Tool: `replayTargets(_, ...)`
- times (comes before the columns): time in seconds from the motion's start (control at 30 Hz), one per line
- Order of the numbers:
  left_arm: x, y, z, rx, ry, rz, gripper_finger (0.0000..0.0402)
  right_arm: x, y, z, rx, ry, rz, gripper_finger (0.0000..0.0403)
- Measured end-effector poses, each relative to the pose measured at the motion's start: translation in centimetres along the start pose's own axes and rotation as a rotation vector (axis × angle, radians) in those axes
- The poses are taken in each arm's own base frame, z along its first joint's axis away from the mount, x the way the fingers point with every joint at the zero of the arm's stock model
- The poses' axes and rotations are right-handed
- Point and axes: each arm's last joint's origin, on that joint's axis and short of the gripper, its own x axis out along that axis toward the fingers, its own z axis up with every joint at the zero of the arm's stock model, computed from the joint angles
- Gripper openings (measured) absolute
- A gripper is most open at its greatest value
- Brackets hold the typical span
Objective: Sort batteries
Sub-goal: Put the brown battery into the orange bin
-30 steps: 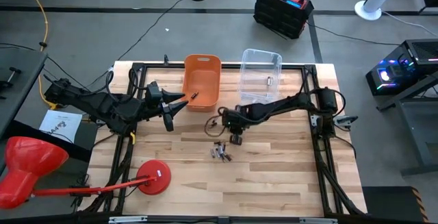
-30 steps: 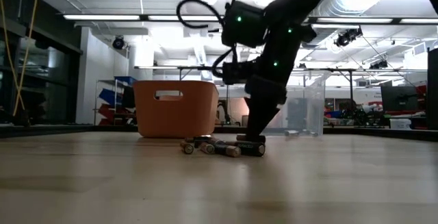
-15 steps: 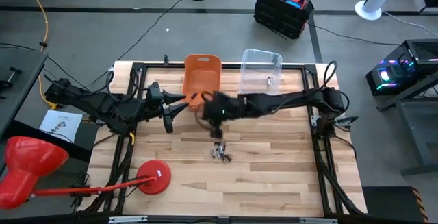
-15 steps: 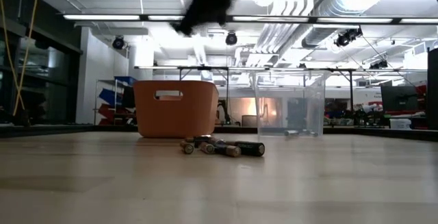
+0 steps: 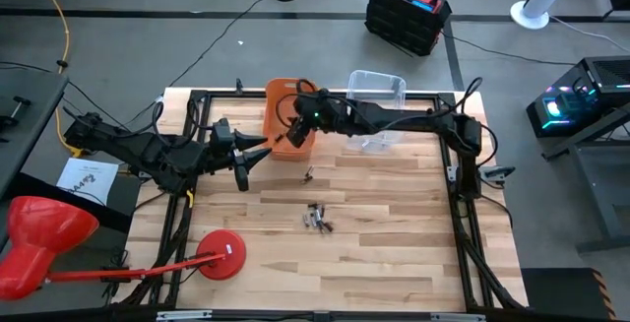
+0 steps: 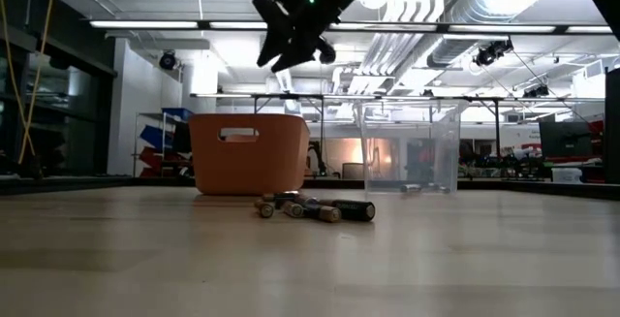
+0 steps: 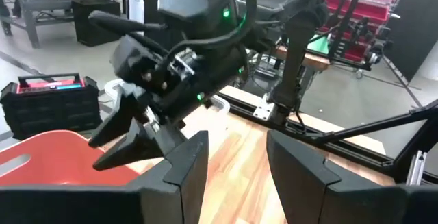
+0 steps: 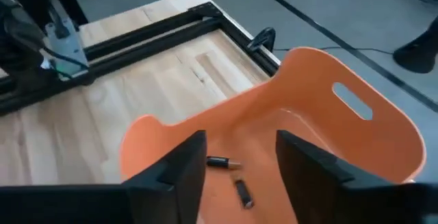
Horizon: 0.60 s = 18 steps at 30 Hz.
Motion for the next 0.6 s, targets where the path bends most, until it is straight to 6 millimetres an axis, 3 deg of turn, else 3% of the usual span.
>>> replayTargets(0.2,0.1,-0.1,-0.1,-0.034,0.006,0.000,0.0142,-1.5,0.3,1.8,-0.091,0.045,0.104,0.0197)
replayTargets(0.33,1.0,-0.6,-1.5,-0.003,0.101,-0.006,0.0142,-4.6,0.2,3.5,-0.204,0.101,0.091,0.0199)
replayTargets(0.47,3.4,-1.9,-4.2,0.043,0.219,0.037,0.0142,-8.2,-0.2,4.8,-0.251,0.134,0.047,0.0199)
replayTargets(0.6,7.1,-3.4,-7.7,0.104,0.322,0.055,0.0142,-12.3,-0.4,5.3,-0.244,0.142,-0.002,0.0199)
